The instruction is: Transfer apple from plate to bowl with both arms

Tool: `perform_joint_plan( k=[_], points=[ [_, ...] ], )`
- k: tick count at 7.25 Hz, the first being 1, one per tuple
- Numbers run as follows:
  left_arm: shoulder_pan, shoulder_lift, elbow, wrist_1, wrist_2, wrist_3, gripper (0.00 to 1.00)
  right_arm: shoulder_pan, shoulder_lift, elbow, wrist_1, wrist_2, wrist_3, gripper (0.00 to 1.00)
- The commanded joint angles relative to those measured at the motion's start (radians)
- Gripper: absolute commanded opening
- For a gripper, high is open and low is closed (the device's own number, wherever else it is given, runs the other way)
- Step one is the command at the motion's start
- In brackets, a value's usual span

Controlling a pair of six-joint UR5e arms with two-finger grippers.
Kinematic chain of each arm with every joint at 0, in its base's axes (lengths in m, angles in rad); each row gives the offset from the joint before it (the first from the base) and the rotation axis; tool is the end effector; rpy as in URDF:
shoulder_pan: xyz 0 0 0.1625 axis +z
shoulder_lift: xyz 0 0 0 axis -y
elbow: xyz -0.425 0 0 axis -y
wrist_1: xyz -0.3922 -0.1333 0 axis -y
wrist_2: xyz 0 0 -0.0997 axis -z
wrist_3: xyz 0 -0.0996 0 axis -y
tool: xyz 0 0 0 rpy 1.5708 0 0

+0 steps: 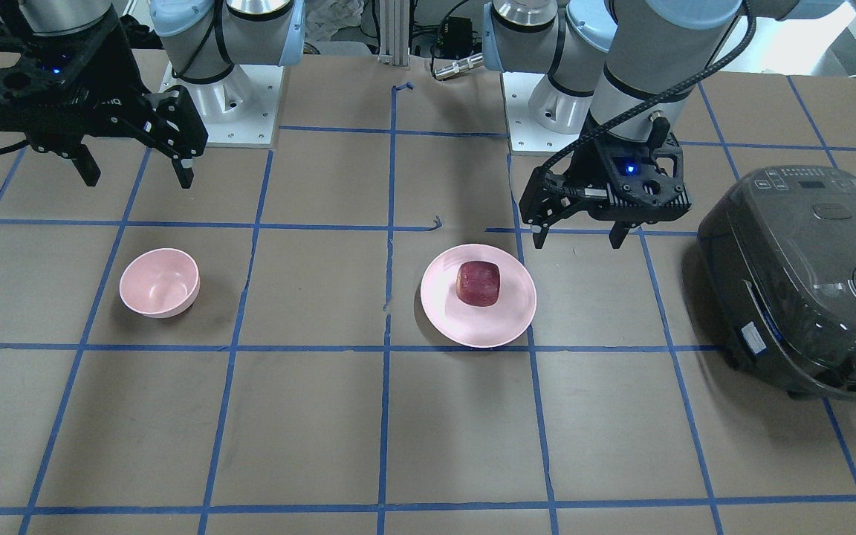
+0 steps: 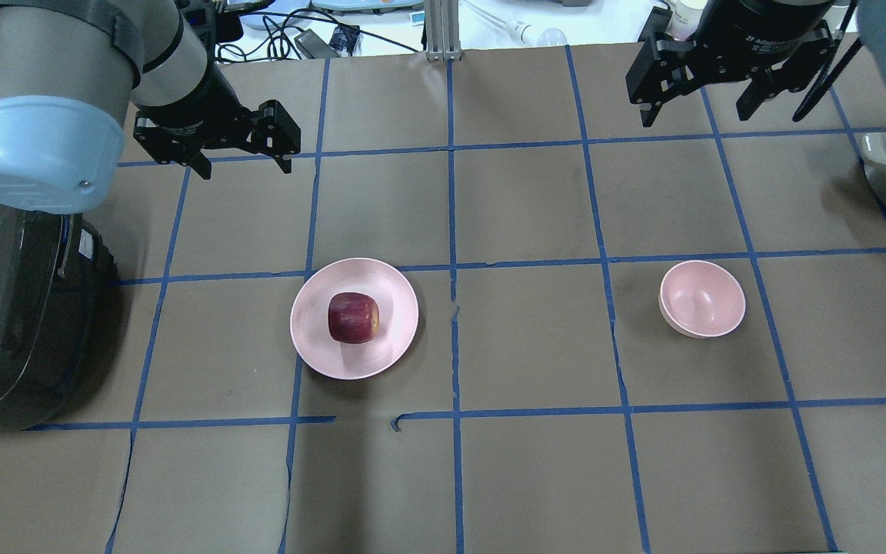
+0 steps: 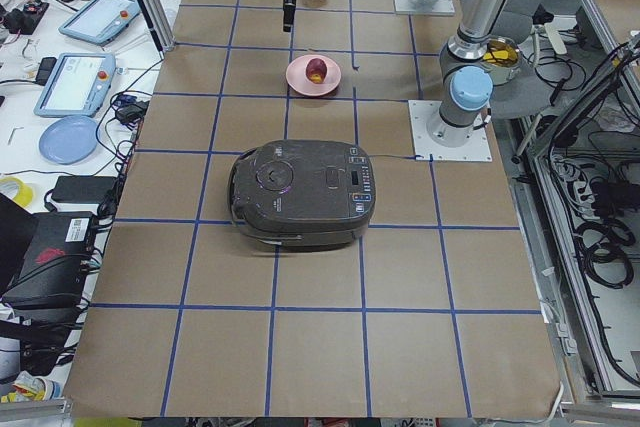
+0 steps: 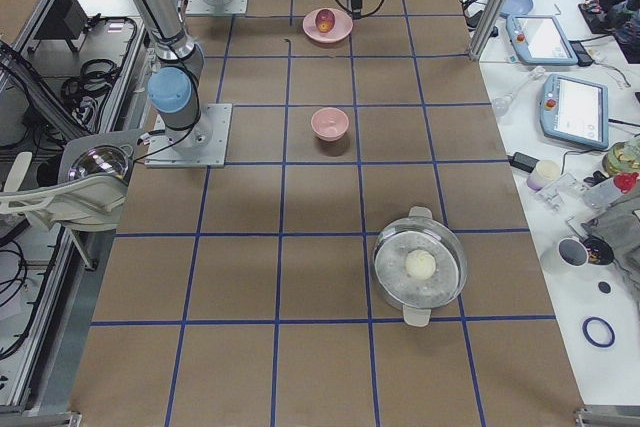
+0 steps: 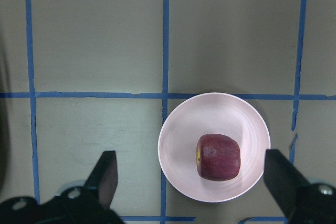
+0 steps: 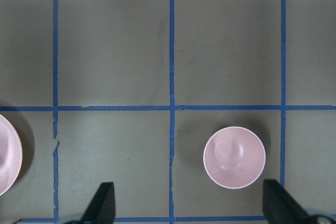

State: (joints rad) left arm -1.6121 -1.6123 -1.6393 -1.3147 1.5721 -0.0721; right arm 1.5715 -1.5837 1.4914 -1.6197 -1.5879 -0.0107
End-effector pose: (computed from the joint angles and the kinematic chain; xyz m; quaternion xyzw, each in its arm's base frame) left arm -0.1546 -0.5147 0.4601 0.0154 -0.9972 0.0729 0.0035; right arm 0.1319 -0.4977 0.5391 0.0051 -0.9975 0.0705 0.0089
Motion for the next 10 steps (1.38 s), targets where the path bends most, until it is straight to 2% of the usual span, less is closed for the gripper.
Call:
perform_joint_plan(
  k=[1,10],
  points=[
    [0.000,0.000,0.000,0.000,0.000,0.000,1.00,0.001,0.001,-0.002,0.001,0.000,0.000,1.00],
    [-0.035,-0.012,-0.048,-0.001,-0.001,-0.006,1.00,-0.001,-0.001,-0.003,0.004,-0.001,0.000,1.00]
  ],
)
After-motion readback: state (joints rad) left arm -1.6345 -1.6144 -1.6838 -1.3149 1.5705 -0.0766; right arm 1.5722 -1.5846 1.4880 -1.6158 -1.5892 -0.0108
